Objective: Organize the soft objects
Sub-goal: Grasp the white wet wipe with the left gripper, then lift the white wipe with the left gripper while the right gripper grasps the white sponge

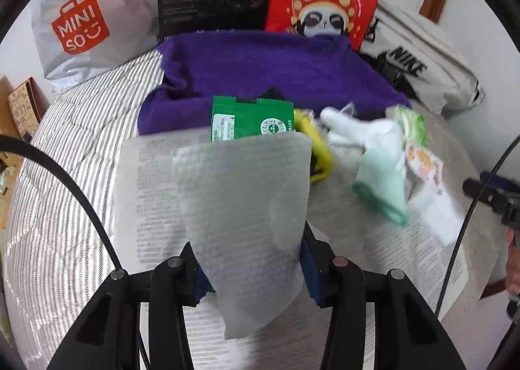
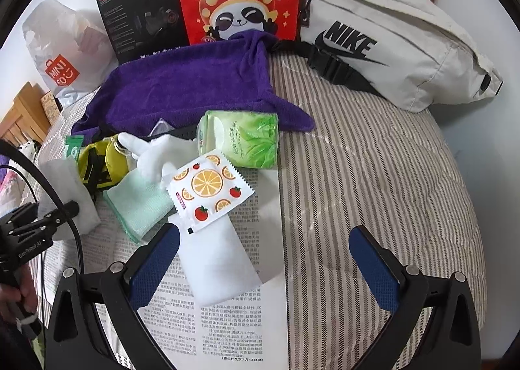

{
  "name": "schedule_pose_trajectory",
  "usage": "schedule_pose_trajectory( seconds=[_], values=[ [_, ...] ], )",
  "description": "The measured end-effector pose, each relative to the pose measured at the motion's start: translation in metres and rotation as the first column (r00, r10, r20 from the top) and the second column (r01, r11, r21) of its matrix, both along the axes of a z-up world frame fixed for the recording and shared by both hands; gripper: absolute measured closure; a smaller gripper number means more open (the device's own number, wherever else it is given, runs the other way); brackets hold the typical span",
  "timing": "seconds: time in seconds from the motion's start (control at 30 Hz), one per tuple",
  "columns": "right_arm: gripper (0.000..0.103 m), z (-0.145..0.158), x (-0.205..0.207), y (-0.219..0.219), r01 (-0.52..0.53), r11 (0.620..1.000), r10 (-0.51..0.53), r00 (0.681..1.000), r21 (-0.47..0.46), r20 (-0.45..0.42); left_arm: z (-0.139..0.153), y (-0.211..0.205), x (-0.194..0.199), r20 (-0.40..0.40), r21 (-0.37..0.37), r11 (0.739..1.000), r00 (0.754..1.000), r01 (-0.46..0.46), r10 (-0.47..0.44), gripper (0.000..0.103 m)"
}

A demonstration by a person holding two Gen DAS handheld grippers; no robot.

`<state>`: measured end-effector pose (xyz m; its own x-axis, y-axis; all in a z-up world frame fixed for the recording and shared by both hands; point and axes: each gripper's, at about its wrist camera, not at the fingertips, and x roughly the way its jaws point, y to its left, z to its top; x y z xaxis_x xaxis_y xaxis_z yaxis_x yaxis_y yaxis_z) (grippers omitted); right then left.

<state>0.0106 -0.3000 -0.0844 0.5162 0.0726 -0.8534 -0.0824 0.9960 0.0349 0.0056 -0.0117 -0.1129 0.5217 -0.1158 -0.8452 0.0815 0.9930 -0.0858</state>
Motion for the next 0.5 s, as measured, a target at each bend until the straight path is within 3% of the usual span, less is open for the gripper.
schedule_pose_trajectory(
  seconds=[0.13, 0.2, 0.33, 0.5],
  values=[
    [0.0, -0.005, 0.0, 0.003, -0.005, 1.0, 0.005, 1.0, 0.006, -0.017, -0.009, 0.013, -0.005, -0.026, -0.017, 1.0, 0.999, -0.025, 0.024, 0.05],
    [0.0, -0.007, -0.001, 0.005, -0.013, 1.0, 0.013, 1.0, 0.007, -0.018, -0.009, 0.016, -0.011, -0.03, -0.017, 1.0, 0.999, -0.025, 0.025, 0.04],
    [0.0, -0.008, -0.002, 0.009, -0.024, 1.0, 0.024, 0.999, 0.002, -0.021, -0.005, 0.024, -0.021, 0.007, -0.026, 0.999, 0.999, -0.031, 0.031, 0.04],
    [0.0, -0.011, -0.003, 0.012, -0.032, 0.999, 0.032, 0.999, 0.001, -0.027, -0.003, 0.022, -0.02, 0.017, -0.07, 0.998, 1.0, 0.001, 0.0, 0.069]
  ],
)
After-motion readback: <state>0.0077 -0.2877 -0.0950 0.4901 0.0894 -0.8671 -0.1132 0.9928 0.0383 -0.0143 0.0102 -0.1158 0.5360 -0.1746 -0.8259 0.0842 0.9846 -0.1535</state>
